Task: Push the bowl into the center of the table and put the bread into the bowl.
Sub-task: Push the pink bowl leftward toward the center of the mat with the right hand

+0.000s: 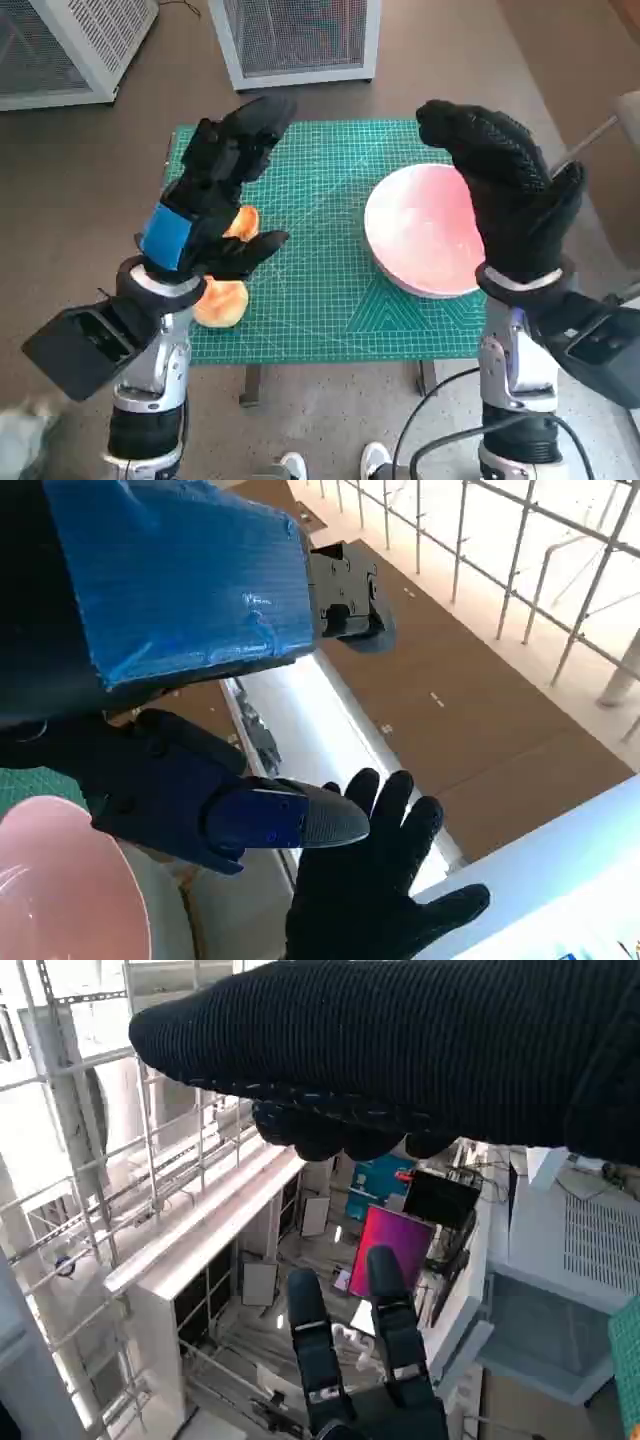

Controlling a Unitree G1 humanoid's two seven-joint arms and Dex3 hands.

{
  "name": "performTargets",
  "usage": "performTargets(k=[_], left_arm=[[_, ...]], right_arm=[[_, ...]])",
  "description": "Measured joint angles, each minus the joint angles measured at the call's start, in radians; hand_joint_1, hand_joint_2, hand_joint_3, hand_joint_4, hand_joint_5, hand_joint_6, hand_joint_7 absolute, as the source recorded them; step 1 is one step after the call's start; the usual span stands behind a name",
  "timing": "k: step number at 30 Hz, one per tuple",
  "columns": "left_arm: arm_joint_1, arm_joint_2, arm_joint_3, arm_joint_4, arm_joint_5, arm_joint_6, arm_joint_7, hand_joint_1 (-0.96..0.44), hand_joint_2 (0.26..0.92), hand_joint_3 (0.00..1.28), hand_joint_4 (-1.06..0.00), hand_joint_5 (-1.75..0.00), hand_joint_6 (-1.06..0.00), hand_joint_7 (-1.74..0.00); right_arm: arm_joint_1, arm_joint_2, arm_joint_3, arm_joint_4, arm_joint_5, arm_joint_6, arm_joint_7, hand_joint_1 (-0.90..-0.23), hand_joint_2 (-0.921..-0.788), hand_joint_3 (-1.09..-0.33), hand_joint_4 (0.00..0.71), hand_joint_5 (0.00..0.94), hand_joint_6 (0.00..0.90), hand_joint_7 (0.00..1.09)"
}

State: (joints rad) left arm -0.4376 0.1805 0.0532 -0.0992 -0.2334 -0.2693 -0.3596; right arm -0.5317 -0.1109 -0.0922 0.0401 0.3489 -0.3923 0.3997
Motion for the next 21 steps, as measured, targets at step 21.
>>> performTargets(k=[21], left_arm=[[0.013,-0.012,-0.002,0.014,0.0,-0.04,-0.003,-0.63,0.921,0.29,-0.18,-0.04,0.0,-0.58]], right_arm=[[0.001,-0.002,0.004,0.036,-0.002,-0.047,0.023,-0.402,-0.857,-0.541,0.429,0.0,0.074,0.76]])
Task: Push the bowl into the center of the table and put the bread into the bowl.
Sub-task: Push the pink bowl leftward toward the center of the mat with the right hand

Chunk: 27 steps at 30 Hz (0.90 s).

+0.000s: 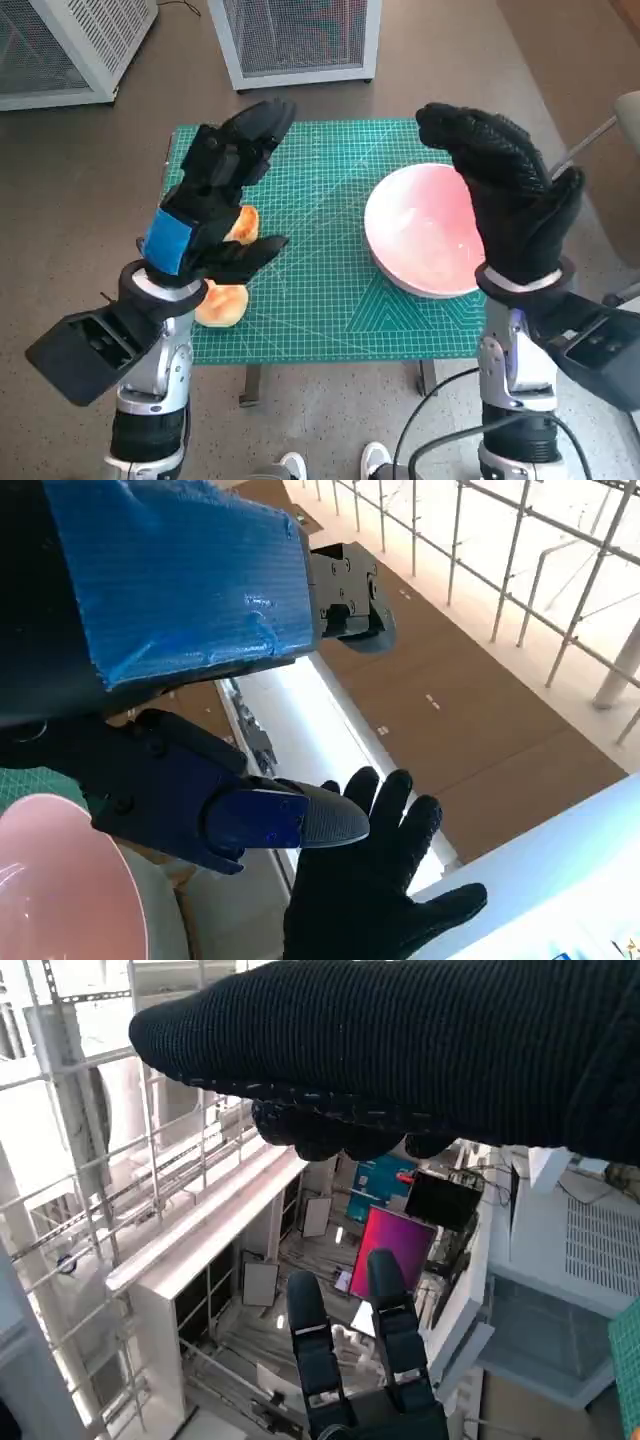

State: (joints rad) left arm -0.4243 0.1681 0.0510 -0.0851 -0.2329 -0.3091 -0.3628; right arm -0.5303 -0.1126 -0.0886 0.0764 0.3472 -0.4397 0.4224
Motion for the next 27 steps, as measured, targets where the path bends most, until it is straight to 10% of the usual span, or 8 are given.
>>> performTargets(k=[12,27], left_arm=[[0.003,-0.005,-0.008,0.024,0.005,-0.025,0.0,-0.63,0.921,0.29,-0.18,-0.04,0.0,-0.57],[0.006,-0.013,-0.009,0.041,0.013,-0.042,0.001,-0.62,0.921,0.29,-0.17,-0.04,0.0,-0.56]], right_arm=[[-0.008,-0.047,-0.054,0.124,0.011,-0.07,0.063,-0.405,-0.916,-0.482,0.401,0.001,0.049,0.72],[-0.16,-0.152,-0.234,0.627,-0.002,-0.258,-0.012,-0.371,-0.921,-0.555,0.378,0.0,0.074,0.65]])
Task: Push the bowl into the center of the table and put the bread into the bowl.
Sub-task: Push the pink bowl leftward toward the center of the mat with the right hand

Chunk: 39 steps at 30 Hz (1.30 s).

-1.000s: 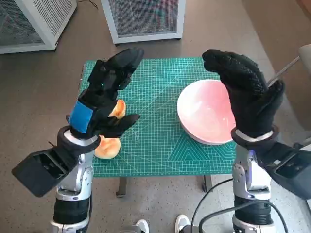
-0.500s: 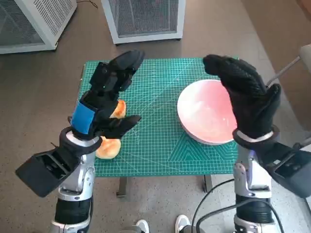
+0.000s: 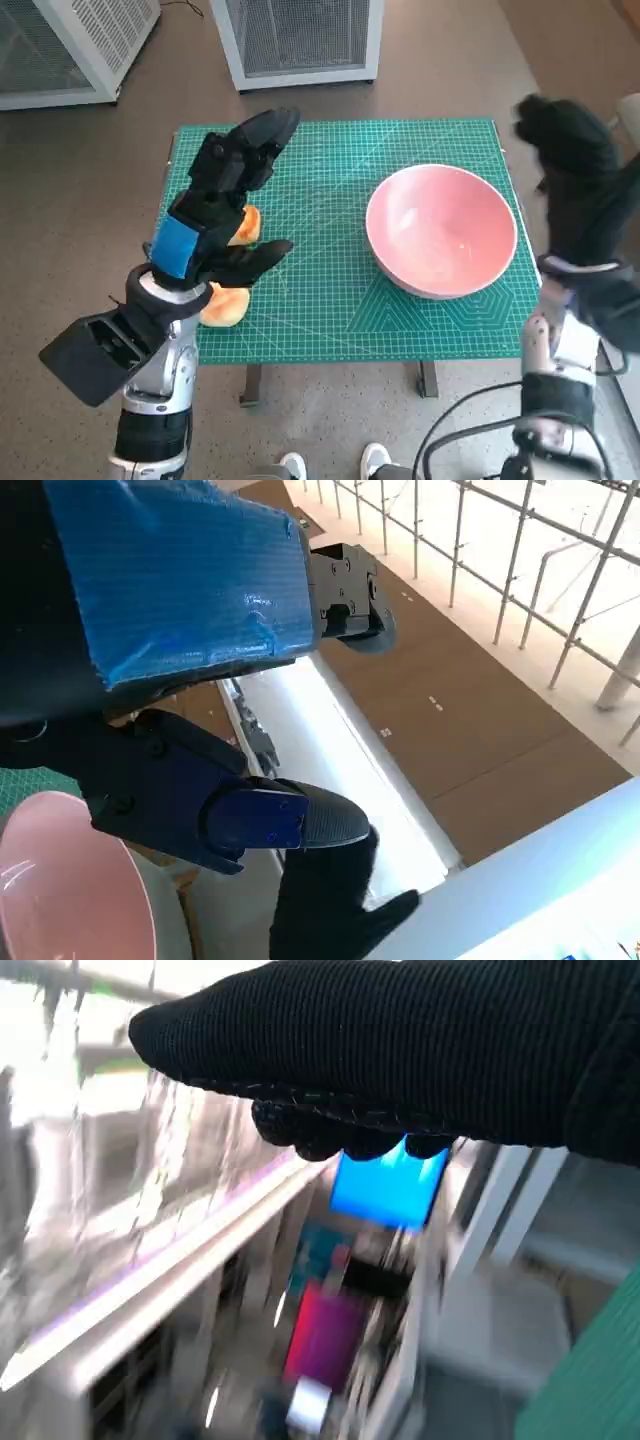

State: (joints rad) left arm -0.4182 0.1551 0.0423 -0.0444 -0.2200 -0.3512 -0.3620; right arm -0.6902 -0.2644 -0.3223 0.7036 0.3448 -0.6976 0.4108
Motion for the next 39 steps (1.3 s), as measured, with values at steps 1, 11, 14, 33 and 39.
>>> performTargets(k=[1,11,14,33,39], left_arm=[[0.0,-0.001,0.0,0.002,0.0,0.0,0.0,-0.62,0.921,0.29,-0.17,-0.04,0.0,-0.56],[0.0,-0.006,0.0,0.008,0.0,-0.002,0.0,-0.61,0.921,0.29,-0.17,-0.05,0.0,-0.55],[0.0,-0.007,0.0,0.008,0.0,-0.002,0.0,-0.6,0.921,0.29,-0.17,-0.05,0.0,-0.55],[0.013,-0.005,0.007,0.008,-0.015,-0.005,-0.009,-0.6,0.921,0.28,-0.17,-0.05,0.0,-0.55],[0.015,0.0,0.013,0.008,-0.017,-0.006,-0.014,-0.6,0.921,0.28,-0.16,-0.05,0.0,-0.54]], right_arm=[[-0.011,-0.009,-0.009,0.043,-0.005,-0.008,-0.014,-0.367,-0.921,-0.564,0.377,0.0,0.073,0.66],[-0.094,-0.055,-0.087,0.363,-0.004,0.024,-0.085,-0.353,-0.921,-0.621,0.365,0.003,0.063,0.66],[-0.106,-0.058,-0.107,0.426,0.004,0.056,-0.097,-0.363,-0.921,-0.591,0.37,0.005,0.072,0.65],[-0.104,-0.037,-0.132,0.582,-0.02,0.226,-0.168,-0.278,-0.921,-0.566,0.337,0.0,0.169,0.48],[-0.094,-0.006,-0.123,0.593,-0.039,0.258,-0.18,-0.294,-0.921,-0.582,0.319,0.001,0.174,0.44]])
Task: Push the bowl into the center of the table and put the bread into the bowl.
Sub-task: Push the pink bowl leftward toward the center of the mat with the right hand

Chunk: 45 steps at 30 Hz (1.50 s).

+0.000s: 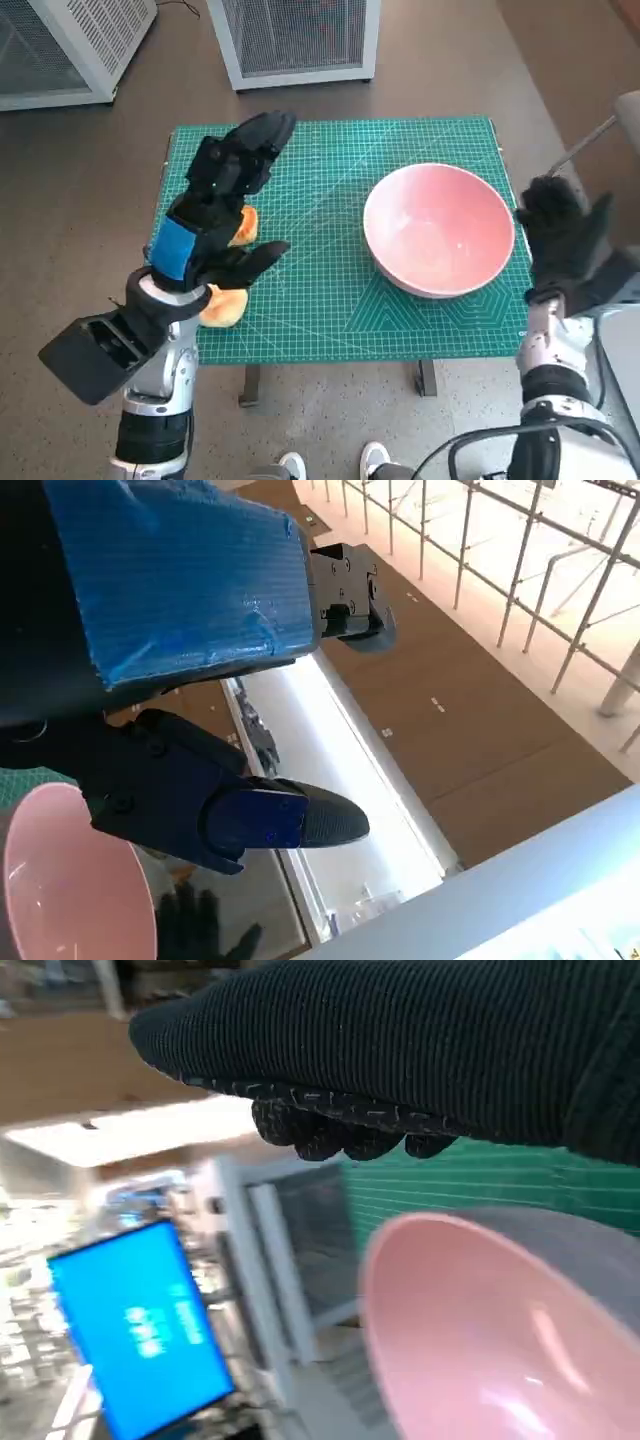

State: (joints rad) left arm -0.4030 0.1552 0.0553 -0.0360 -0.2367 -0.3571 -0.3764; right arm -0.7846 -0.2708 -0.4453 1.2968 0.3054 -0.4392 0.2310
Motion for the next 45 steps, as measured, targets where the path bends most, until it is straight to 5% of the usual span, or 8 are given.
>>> performTargets(k=[17,25,45], left_arm=[[0.015,0.017,0.006,-0.002,0.0,0.0,-0.004,-0.6,0.921,0.3,-0.15,-0.04,0.0,-0.53],[0.031,0.032,0.018,-0.002,0.0,0.0,-0.006,-0.6,0.921,0.3,-0.16,-0.04,0.0,-0.53],[0.068,0.035,0.031,-0.024,0.005,0.0,0.008,-0.63,0.921,0.29,-0.17,-0.04,0.0,-0.51]], right_arm=[[-0.042,0.118,0.008,0.001,-0.012,0.055,0.005,-0.344,-0.921,-0.552,0.358,0.013,0.197,0.41],[-0.079,0.154,-0.012,0.0,0.008,0.066,0.042,-0.339,-0.921,-0.586,0.352,0.008,0.194,0.45],[-0.121,0.219,0.009,0.004,-0.005,0.084,0.037,-0.314,-0.921,-0.635,0.339,0.007,0.126,0.48]])
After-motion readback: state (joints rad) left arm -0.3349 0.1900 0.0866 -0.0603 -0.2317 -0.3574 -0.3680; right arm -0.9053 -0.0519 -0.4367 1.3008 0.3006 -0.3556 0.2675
